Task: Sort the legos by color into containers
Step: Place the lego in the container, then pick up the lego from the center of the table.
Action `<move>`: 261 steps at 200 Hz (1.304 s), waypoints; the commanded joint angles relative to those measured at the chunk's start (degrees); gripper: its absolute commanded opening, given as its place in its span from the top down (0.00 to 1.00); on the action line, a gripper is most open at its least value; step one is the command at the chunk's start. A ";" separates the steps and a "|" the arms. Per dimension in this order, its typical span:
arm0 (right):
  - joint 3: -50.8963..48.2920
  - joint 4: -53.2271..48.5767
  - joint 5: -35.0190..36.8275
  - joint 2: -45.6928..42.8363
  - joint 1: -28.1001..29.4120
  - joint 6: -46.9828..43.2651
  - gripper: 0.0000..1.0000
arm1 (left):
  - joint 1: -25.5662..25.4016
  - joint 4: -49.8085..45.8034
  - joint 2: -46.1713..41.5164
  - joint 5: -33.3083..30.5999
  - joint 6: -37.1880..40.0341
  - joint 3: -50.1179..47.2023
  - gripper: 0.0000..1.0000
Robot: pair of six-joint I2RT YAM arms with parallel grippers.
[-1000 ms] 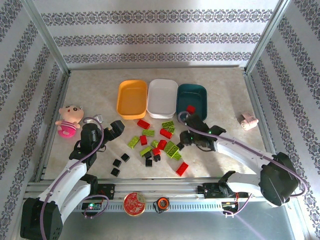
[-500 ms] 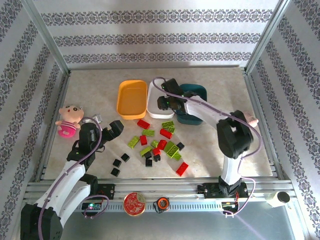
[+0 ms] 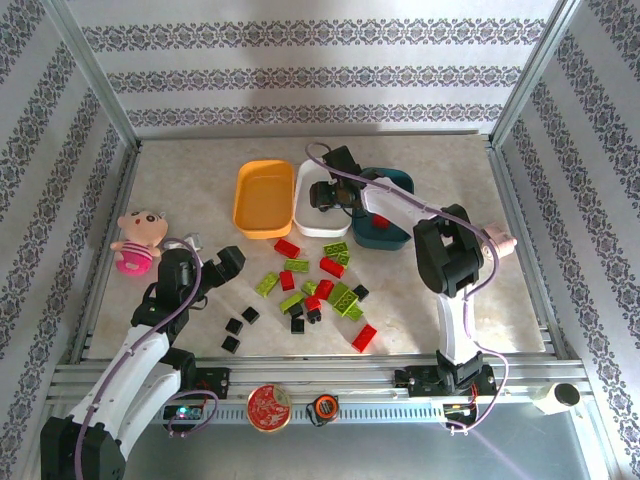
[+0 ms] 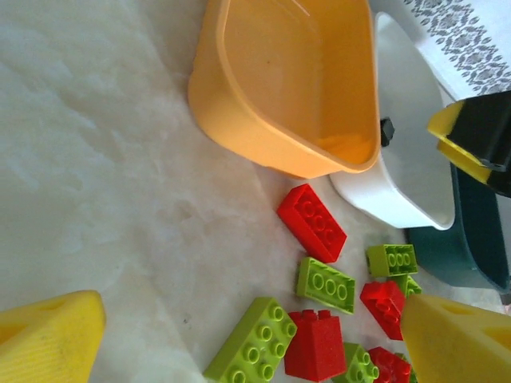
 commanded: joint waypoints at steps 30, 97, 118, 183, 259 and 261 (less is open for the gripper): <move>-14.10 4.15 -1.39 -13.91 1.11 1.15 0.34 | -13.61 -9.36 4.78 -14.38 3.47 4.74 0.08; -29.41 9.32 -1.38 -23.42 1.27 3.82 0.34 | -24.70 -8.13 27.04 -19.80 11.41 11.76 0.13; -30.53 9.62 -1.49 -24.56 0.46 4.03 0.34 | -26.54 -8.31 31.75 -21.26 12.55 13.36 0.17; -31.84 10.33 -1.49 -27.14 -0.72 4.55 0.34 | -26.79 -6.08 40.47 -19.39 14.50 15.58 0.30; -33.00 10.29 -1.16 -30.63 -1.35 5.29 0.34 | -26.73 -3.53 44.49 -18.68 15.15 16.29 0.51; -33.03 10.26 -1.17 -30.71 -1.35 5.30 0.33 | -26.72 -3.47 44.39 -18.68 15.15 16.19 0.52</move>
